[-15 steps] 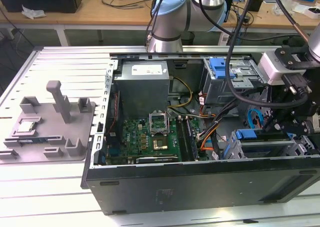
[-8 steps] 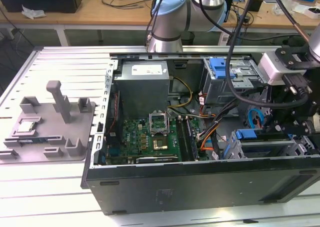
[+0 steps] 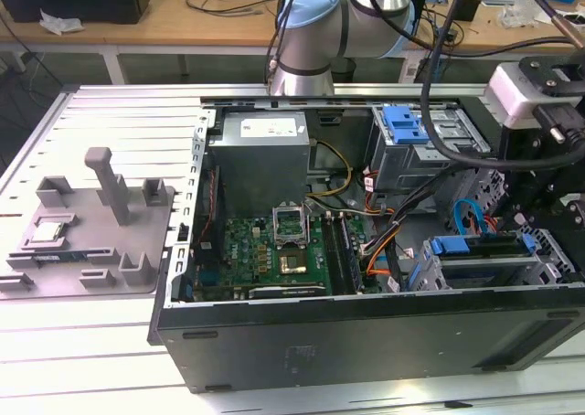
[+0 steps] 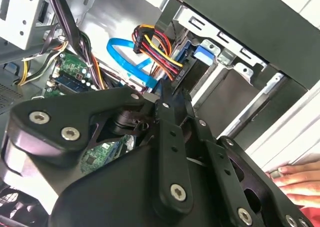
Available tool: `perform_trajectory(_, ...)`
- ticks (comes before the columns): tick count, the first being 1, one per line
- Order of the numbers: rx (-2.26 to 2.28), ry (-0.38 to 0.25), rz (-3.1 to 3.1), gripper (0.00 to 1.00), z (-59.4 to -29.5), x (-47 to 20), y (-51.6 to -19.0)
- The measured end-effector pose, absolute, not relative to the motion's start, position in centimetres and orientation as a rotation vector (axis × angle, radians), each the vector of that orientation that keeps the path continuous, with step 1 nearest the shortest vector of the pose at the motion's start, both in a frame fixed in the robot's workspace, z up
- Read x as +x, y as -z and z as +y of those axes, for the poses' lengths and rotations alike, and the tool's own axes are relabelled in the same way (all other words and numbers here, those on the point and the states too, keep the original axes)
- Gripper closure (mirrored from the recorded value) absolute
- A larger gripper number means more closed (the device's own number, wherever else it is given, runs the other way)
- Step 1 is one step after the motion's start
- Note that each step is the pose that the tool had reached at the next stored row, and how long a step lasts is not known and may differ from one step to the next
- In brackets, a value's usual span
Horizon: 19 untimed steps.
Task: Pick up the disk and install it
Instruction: 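Insert the second disk wire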
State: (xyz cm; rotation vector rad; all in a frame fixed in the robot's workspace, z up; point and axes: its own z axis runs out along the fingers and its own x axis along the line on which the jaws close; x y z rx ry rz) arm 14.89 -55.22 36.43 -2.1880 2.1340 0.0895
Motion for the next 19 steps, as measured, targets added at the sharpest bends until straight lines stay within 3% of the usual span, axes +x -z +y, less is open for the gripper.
perform_trajectory(6,-2.184,-0.08,2.13,0.76,-54.3,14.0,-37.2)
perform_trajectory(8,-2.181,-0.07,2.125,0.89,-53.5,13.0,-37.3)
perform_trajectory(19,-2.174,-0.045,2.116,0.89,-51.4,10.6,-37.3)
